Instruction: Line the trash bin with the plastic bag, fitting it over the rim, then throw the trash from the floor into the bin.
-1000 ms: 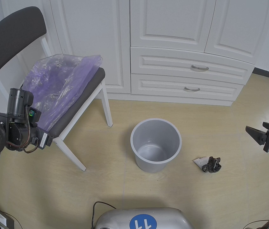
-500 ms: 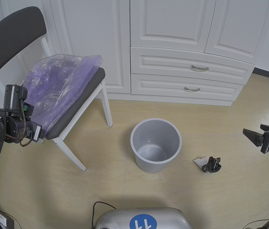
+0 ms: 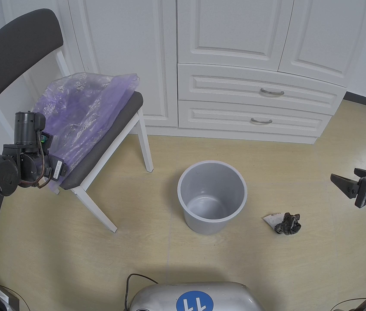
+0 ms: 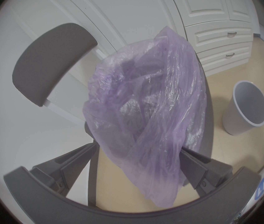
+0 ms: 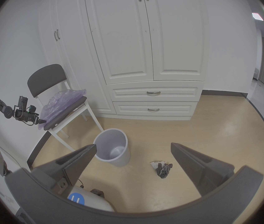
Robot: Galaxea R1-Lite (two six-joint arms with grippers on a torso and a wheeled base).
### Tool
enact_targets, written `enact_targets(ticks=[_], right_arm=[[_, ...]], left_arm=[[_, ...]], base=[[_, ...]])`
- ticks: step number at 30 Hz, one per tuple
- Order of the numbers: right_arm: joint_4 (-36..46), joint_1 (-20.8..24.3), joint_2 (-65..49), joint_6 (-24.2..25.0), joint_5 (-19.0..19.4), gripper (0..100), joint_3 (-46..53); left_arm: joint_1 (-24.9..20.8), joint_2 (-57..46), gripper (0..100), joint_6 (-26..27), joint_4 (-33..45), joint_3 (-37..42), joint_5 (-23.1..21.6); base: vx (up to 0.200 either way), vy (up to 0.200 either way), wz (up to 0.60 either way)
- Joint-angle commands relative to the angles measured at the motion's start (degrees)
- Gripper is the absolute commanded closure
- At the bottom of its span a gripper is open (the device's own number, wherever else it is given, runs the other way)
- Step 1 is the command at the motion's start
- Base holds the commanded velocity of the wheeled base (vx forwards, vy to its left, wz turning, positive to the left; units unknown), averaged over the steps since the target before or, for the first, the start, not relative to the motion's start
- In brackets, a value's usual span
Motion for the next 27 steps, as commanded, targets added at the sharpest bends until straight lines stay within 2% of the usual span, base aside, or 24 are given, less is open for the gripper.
enact_targets(ticks=[1, 12, 27], right_arm=[[0.0, 0.0, -0.2, 0.0, 0.0, 0, -0.1], [-0.1, 0.0, -0.2, 0.0, 0.2, 0, -0.2], [-0.1, 0.1, -0.1, 0.1, 0.3, 0, -0.1]], left_arm=[[0.1, 1.5, 0, 2.6, -3.0, -1.1, 1.9], [0.0, -2.2, 0, 10.5, -16.3, 1.0, 3.8], [-0.5, 6.2, 0, 11.8, -22.6, 2.0, 5.4]], base=[[0.0, 0.0, 0.0], [0.0, 0.0, 0.0], [0.0, 0.0, 0.0]])
